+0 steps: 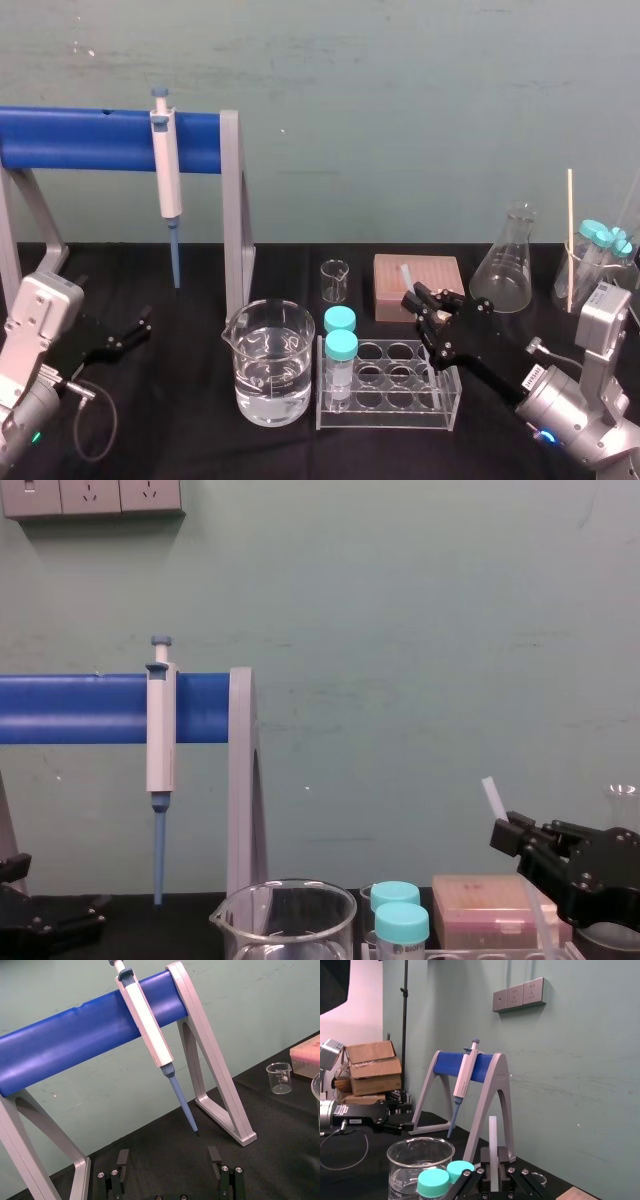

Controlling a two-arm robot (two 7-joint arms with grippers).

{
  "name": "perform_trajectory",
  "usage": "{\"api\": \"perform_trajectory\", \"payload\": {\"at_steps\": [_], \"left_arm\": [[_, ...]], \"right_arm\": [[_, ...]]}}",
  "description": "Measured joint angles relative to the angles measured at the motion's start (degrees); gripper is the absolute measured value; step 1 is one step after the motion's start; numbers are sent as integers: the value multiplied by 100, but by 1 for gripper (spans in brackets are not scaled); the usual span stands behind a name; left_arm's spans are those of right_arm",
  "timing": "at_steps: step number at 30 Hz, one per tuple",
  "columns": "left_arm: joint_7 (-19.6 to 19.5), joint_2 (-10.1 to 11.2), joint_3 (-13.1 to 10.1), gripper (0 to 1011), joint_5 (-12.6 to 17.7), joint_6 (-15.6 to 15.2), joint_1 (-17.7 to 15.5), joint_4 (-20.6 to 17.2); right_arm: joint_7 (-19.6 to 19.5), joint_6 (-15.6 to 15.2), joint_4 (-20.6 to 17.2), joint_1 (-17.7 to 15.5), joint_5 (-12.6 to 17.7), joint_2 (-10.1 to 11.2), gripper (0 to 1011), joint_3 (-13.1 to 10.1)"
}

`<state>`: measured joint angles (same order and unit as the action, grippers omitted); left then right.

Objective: Pick up the stirring rod with one hand, then place it down.

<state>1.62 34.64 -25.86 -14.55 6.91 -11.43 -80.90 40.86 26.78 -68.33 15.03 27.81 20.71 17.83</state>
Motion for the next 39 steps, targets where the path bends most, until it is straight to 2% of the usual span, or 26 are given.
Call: {"api": "perform_trajectory", "payload": {"at_steps": [6, 9, 12, 18, 26, 28, 29, 39], "left_arm": [[0, 0, 0, 1000, 0, 0, 0, 0], [0, 0, 0, 1000, 0, 0, 0, 0], [0, 0, 0, 1000, 0, 0, 0, 0], [0, 0, 0, 1000, 0, 0, 0, 0], [0, 0, 0, 1000, 0, 0, 0, 0], [0, 0, 0, 1000, 0, 0, 0, 0], [0, 0, 0, 1000, 0, 0, 0, 0], [0, 0, 0, 1000, 0, 0, 0, 0]], "right_arm": [[0, 2, -5, -3, 2, 0, 262, -4], [0, 2, -7, -5, 3, 0, 399, -5], [0, 2, -8, -5, 3, 0, 459, -6], [0, 2, -8, -5, 3, 0, 683, -6], [0, 2, -8, -5, 3, 0, 908, -6], [0, 2, -8, -5, 3, 0, 932, -6], [0, 2, -8, -5, 3, 0, 984, -6], [-40, 2, -24, -14, -5, 0, 1003, -17]]}}
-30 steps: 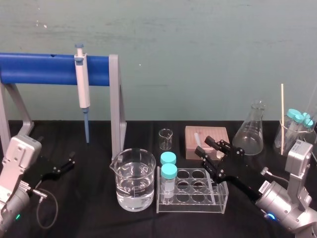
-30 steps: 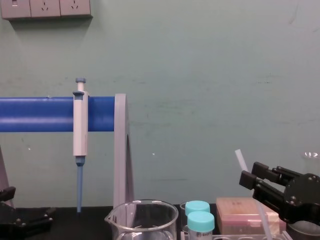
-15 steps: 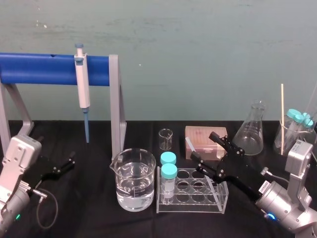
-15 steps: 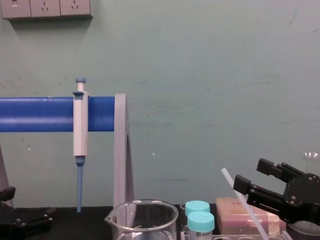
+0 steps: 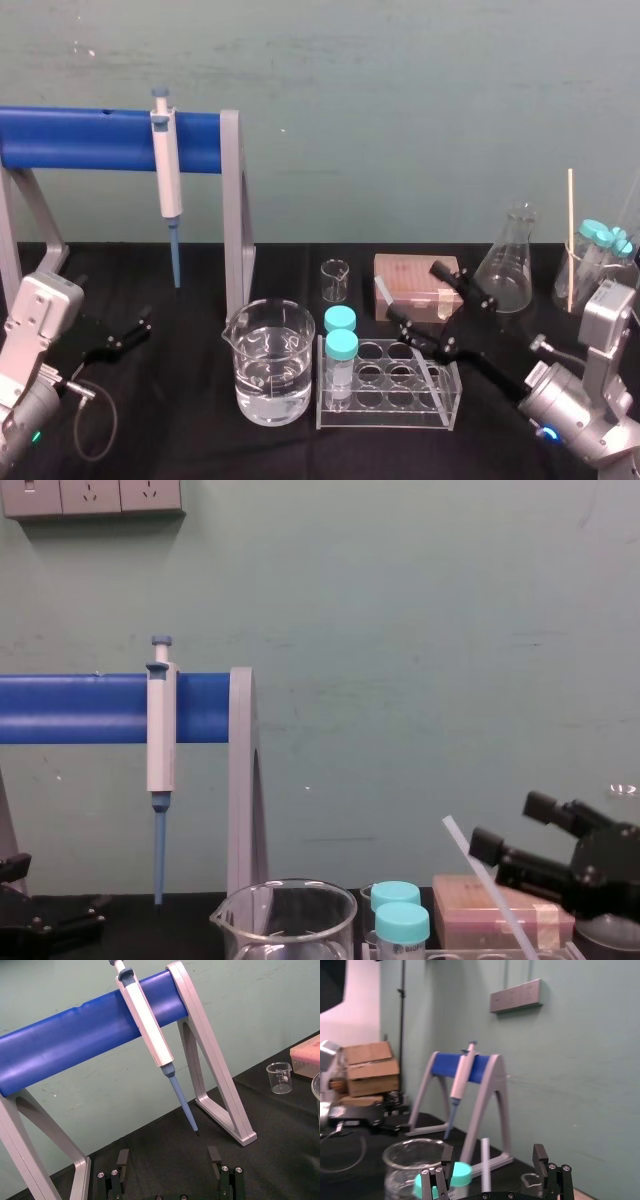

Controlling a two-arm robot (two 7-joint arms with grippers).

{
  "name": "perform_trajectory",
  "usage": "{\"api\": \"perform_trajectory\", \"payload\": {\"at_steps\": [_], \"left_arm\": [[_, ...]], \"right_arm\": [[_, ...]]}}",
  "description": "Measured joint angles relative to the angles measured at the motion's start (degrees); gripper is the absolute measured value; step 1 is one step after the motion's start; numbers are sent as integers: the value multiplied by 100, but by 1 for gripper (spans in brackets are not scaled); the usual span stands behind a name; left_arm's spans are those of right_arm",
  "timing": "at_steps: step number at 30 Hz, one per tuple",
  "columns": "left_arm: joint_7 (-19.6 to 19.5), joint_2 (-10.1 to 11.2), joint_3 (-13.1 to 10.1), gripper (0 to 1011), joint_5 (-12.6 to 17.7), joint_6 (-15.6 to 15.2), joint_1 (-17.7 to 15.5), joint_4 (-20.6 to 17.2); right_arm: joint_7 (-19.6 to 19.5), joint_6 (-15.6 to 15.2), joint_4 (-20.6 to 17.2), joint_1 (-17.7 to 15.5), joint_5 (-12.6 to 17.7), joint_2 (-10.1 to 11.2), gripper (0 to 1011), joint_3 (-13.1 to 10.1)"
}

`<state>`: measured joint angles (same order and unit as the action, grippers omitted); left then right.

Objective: Pick up the stirring rod with one hand, then place it down.

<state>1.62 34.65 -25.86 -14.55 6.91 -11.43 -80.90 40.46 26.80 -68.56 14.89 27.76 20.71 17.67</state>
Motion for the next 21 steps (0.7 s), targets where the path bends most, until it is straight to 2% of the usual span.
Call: {"api": "perform_trajectory", "payload": {"at_steps": [5, 8, 13, 16, 21], "left_arm": [[0, 0, 0, 1000, 0, 0, 0, 0], [0, 0, 0, 1000, 0, 0, 0, 0], [0, 0, 0, 1000, 0, 0, 0, 0], [0, 0, 0, 1000, 0, 0, 0, 0], [0, 0, 0, 1000, 0, 0, 0, 0]], "right_arm": [[-571, -17, -291, -167, -203, -14, 1003, -227], [-1178, -161, -538, -330, -462, -50, 1003, -464], [-1758, -396, -735, -487, -734, -98, 1003, -691], [-2191, -670, -917, -649, -942, -122, 1003, -870], [-2512, -1123, -1132, -883, -1106, -124, 1003, -1049]]}}
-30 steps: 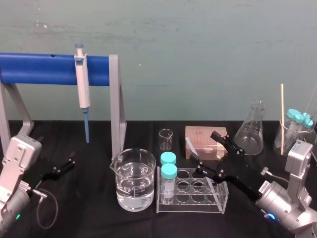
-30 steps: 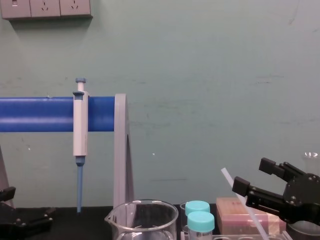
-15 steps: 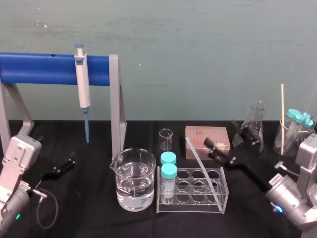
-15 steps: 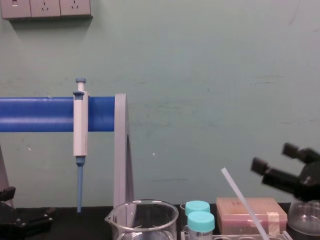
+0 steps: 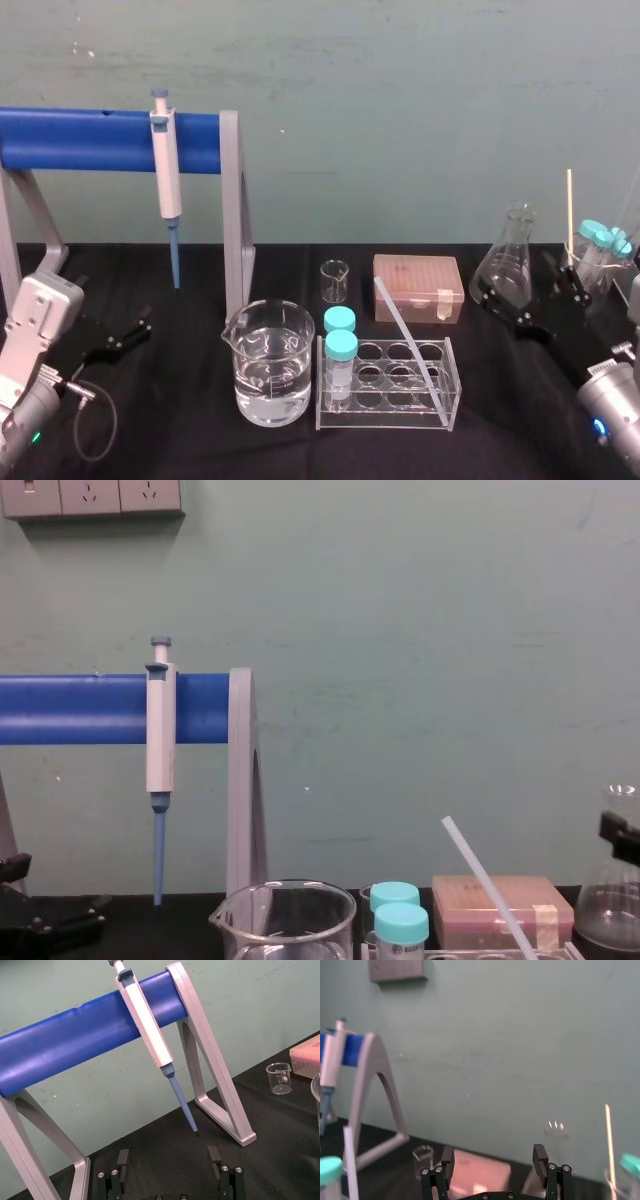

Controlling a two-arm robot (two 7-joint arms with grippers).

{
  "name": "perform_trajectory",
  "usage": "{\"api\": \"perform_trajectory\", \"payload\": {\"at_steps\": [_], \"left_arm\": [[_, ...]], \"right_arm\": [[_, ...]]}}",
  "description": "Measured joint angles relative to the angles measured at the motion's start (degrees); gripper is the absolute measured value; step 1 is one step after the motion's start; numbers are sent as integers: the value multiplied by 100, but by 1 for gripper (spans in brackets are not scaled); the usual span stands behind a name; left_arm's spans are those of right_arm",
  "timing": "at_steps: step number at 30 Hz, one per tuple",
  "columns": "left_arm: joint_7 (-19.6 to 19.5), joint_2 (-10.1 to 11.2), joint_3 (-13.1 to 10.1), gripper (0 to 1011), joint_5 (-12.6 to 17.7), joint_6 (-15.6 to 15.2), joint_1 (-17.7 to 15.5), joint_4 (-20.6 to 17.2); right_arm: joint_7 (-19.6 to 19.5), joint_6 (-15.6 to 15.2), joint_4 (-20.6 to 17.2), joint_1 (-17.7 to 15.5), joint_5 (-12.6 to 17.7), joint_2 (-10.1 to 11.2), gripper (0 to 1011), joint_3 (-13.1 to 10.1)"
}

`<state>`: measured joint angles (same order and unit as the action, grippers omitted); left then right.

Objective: Pick up the stirring rod with one hand, then place it down.

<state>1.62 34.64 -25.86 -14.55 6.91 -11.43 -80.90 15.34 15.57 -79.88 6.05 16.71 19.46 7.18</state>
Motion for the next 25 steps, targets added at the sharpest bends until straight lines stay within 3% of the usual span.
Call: {"api": "perform_trajectory", "payload": {"at_steps": [8, 25], "left_arm": [[0, 0, 0, 1000, 0, 0, 0, 0], [0, 0, 0, 1000, 0, 0, -1, 0]], "right_arm": [[37, -515, -6, -91, 12, -34, 1003, -102], [17, -498, -22, -105, 0, -24, 1003, -100]]}}
